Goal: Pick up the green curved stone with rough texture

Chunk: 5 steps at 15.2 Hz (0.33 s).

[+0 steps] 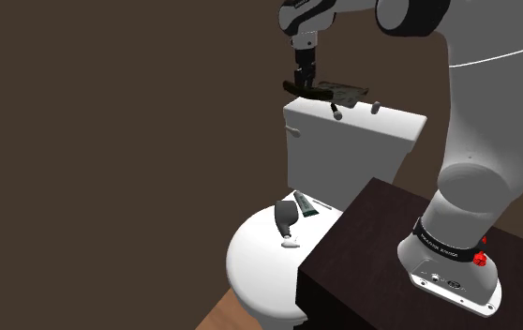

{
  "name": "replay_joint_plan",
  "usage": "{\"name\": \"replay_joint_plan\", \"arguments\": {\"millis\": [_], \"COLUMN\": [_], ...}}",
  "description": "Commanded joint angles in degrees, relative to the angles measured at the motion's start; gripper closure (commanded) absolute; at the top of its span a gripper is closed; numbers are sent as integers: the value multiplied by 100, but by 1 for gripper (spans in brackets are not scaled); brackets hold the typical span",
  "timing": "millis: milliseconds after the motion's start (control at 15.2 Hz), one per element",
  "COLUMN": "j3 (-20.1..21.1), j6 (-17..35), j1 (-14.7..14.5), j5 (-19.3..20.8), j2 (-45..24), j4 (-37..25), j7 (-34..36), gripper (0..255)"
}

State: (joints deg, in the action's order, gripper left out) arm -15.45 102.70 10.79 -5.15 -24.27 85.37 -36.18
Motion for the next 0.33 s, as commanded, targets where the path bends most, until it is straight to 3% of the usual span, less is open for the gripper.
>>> {"name": "replay_joint_plan", "arguments": {"millis": [0,264], "j3": [-7,-11], "j6": [-134,-290], "j1": [0,5], "j5": [13,20], "j2": [48,69], "j4": [-87,-222], "j7": [4,8], "gripper": [255,255]}}
